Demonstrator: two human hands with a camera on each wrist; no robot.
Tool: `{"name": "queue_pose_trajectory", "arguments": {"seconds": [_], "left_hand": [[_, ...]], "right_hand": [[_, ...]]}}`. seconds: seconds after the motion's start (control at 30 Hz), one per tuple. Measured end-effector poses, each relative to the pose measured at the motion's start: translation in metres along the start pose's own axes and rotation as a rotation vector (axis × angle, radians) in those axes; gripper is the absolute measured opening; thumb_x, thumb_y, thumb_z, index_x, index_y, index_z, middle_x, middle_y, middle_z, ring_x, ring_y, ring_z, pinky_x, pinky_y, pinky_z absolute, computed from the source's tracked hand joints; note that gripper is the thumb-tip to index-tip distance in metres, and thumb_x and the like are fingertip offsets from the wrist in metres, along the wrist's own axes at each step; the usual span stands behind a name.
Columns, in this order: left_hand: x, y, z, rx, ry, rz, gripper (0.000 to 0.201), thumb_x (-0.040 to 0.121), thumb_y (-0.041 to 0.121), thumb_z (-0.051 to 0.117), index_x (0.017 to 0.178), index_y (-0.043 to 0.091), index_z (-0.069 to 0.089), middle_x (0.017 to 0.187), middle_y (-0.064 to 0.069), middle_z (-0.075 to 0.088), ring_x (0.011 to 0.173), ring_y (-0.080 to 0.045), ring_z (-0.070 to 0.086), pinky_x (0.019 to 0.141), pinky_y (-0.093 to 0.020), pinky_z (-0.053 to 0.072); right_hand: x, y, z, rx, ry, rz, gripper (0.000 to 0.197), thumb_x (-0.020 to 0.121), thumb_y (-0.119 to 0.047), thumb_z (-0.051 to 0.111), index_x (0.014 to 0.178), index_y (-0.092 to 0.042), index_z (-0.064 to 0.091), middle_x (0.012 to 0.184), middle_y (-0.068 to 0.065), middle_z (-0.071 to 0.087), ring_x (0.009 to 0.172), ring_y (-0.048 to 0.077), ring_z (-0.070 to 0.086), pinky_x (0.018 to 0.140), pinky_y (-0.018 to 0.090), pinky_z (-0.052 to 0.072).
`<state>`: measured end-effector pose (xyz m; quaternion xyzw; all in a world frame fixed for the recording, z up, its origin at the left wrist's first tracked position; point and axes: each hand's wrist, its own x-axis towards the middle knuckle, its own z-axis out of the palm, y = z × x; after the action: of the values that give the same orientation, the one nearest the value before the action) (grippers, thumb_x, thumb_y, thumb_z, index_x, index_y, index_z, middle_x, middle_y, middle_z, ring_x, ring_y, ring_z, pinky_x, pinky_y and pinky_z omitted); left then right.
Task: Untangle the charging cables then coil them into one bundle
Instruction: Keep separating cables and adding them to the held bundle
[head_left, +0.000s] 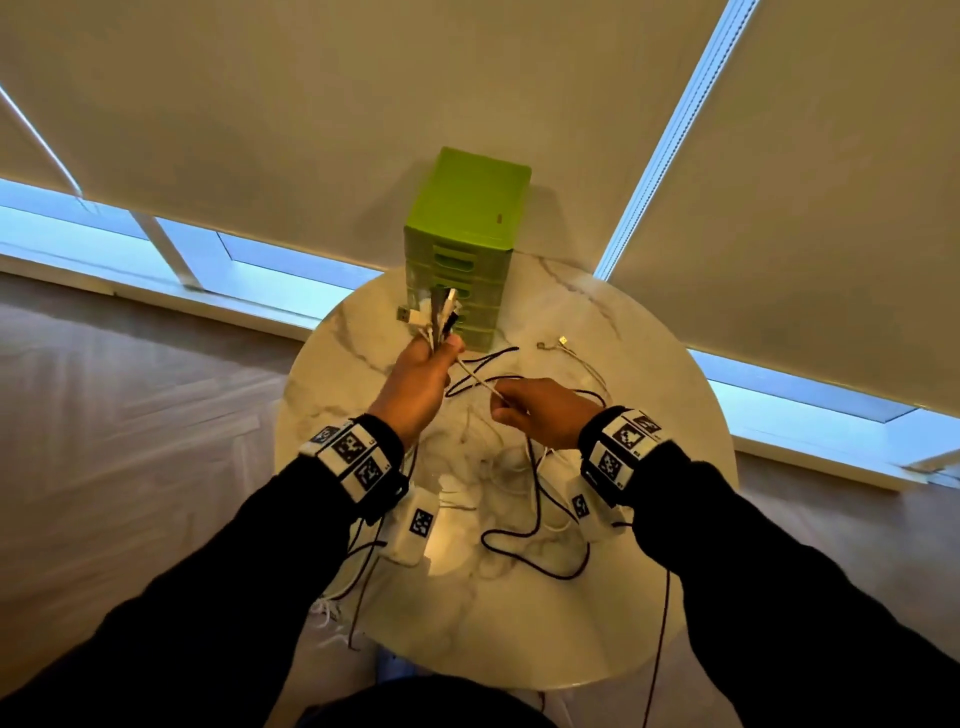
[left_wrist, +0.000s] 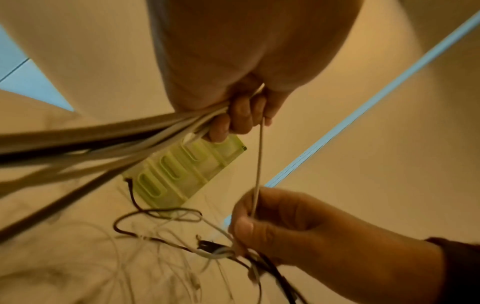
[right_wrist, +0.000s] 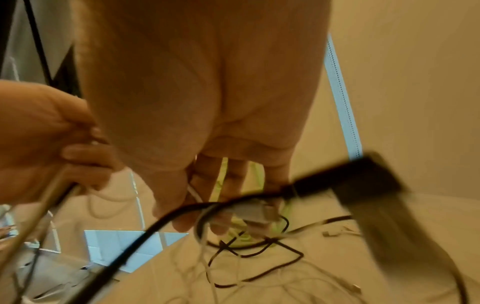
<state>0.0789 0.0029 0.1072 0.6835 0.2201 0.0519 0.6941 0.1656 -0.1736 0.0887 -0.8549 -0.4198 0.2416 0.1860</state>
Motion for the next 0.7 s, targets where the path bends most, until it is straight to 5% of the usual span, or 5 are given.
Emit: {"name": "queue_pose_trajectory", "arguments": {"seconds": [0.1,0.23,0.4,0.53,0.7], "left_hand": [[0.001,0.003,-0.021,-0.045,0.097,0.046,0.023,0.103,0.038,0.051,0.121,0.03,0.063,0.096,0.012,0.062,0.077,-0.006,0.049,0.075,-0.026,0.042],[0.003,0.023,-0.06,-0.146,0.258,0.13,0.013,0.105,0.028,0.049,0.104,0.021,0.059,0.071,0.016,0.052,0.058,-0.005,0.036,0.057,-0.02,0.032],[-0.007,0.035,-0.091,-0.164,0.299,0.188,0.016,0.106,0.026,0.048,0.091,0.022,0.053,0.061,0.014,0.041,0.05,-0.004,0.03,0.048,-0.018,0.026],[-0.015,0.033,-0.078,-0.212,0.226,0.212,0.017,0.106,0.022,0.048,0.089,0.024,0.049,0.064,0.009,0.031,0.049,-0.006,0.025,0.046,-0.02,0.023],[-0.028,0.031,-0.032,-0.194,0.003,0.183,0.018,0.106,0.023,0.048,0.088,0.025,0.051,0.065,0.004,0.022,0.051,-0.009,0.022,0.048,-0.024,0.022]], "right_hand": [[0.004,0.022,0.001,-0.095,-0.107,0.111,0.01,0.101,-0.02,0.054,0.101,-0.012,0.06,0.094,0.0,0.058,0.087,0.02,0.053,0.073,0.027,0.034],[-0.002,0.05,0.008,-0.21,-0.22,0.287,0.031,0.105,-0.04,0.041,0.111,-0.019,0.062,0.11,0.002,0.064,0.101,0.024,0.061,0.09,0.038,0.047],[-0.007,0.069,0.009,-0.152,-0.086,0.315,0.058,0.094,-0.074,0.021,0.113,-0.036,0.06,0.11,-0.003,0.071,0.108,0.022,0.062,0.085,0.031,0.027],[-0.003,0.052,-0.004,-0.124,0.137,0.195,0.03,0.104,-0.043,0.042,0.131,-0.032,0.054,0.107,-0.005,0.072,0.108,0.02,0.062,0.076,0.03,0.026],[-0.023,0.033,-0.018,0.249,0.247,0.039,0.053,0.091,-0.03,0.071,0.138,-0.036,0.046,0.093,-0.006,0.072,0.087,0.015,0.067,0.086,0.03,0.05]]}}
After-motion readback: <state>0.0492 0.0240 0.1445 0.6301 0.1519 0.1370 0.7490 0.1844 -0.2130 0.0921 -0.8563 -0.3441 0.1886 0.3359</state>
